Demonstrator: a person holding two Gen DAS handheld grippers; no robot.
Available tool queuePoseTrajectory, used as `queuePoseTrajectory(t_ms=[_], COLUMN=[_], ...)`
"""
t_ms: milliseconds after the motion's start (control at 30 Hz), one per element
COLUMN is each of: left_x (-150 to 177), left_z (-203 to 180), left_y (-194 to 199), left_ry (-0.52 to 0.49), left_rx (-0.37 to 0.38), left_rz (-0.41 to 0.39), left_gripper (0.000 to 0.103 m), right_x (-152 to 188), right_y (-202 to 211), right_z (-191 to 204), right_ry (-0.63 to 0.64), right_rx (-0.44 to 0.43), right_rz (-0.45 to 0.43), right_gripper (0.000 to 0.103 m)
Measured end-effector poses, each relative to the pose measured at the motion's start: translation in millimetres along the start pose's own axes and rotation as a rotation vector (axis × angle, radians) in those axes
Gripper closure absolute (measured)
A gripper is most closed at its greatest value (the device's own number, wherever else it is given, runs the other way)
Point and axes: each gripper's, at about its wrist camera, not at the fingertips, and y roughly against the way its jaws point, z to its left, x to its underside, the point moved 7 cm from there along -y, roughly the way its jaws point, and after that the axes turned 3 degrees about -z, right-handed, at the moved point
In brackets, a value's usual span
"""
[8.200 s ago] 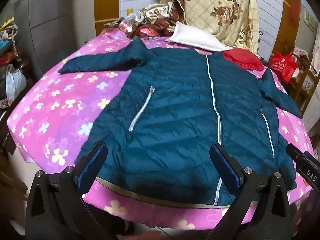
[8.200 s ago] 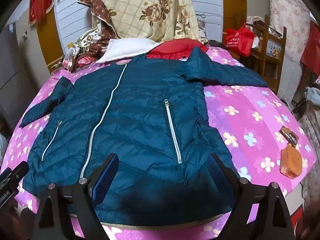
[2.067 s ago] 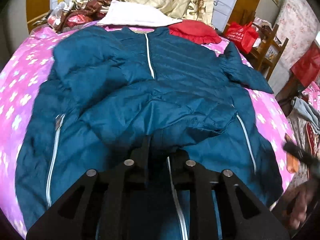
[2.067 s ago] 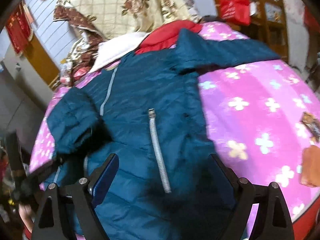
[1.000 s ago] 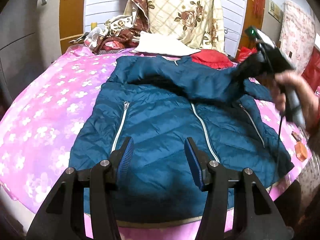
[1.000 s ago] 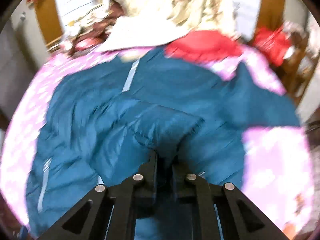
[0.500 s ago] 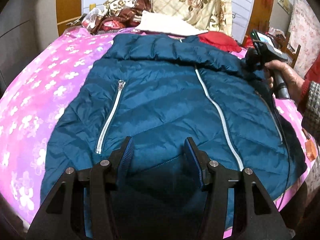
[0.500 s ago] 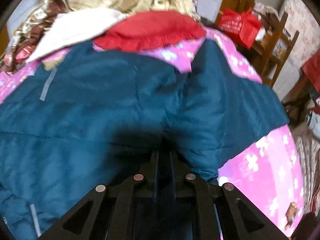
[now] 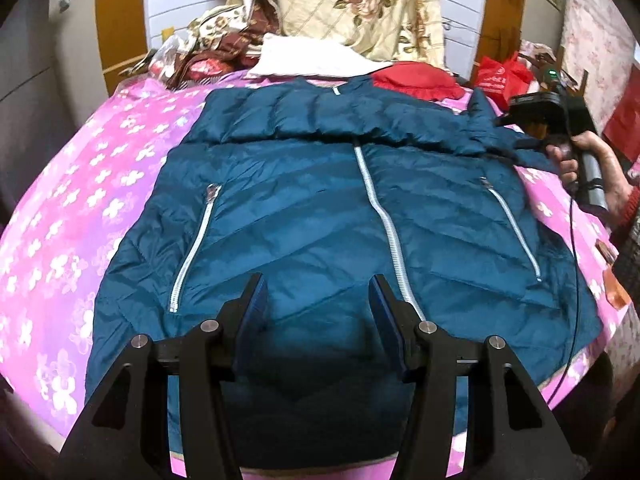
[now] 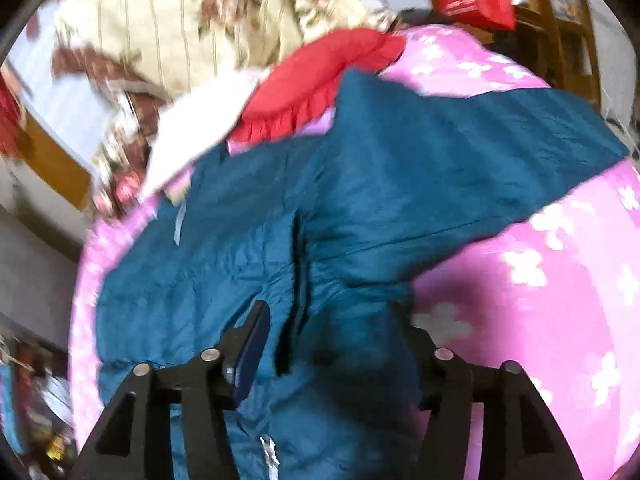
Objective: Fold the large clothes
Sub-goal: 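Fold the held sleeve across the jacket body with the right tool, release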
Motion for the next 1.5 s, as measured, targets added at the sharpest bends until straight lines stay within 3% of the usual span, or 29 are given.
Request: queuePoseTrajectory(t_ms=[133,367,567,900,933,1000,1167,1333,1500], left_x=[-2.1,-10.2,-19.1,-22.3,-22.1,-20.8,-16.8,-16.3,-15.9], left_z=[-14.0,-21.2,-16.8,-9.7,-8.9,-8.0,-6.9,-8.4,-3.6], left_y=[5.3,1.0,-15.9,-46.1,-48.8,-52.8,-57.7,-50.7,-32.1], left_ry=[-0.033,-0.048,0.012,0.04,0.047,0.055,0.05,0.046,0.046], left_rx=[-0.006,-0.039,-0.046,-0.088,-0.086,-0.089,-0.092,-0.069,-0.057], left_rz=[0.001,0.003,0.033,0.098,0.104,0.115,0.129,0.11,0.066], left_gripper=[0.051,0.051,0.051,0.051,0.051,0.051,0.051,0.051,0.051], right_x=[-12.7,-36.6,-66.7,-124.7,-128.0,-129.8,-135.5,-161.4,-179.0], right_y=[33.8,32.0,13.0,-31.6,-33.3,-38.3,-31.6,15.0,71.6], right_z=[-67.3,-205.5,-263.4,-267.2,-268.4,-274.7,-266.9,-217.6,-127.9], right_ry=[-0.115,-0.363,-0.514,-0.536,-0.547,-0.548,-0.455,-0.256,-0.055], right_rx=[-0.01,0.048,0.047,0.051,0.063,0.166,0.253,0.326,0.293], right_rz=[-0.064,-0.066,-0.108,-0.187,-0.197,-0.183,-0.169,-0.254,-0.35], right_gripper=[0.046,0.048,0.048,0.049,0.054,0.09,0.097,0.098,0.098])
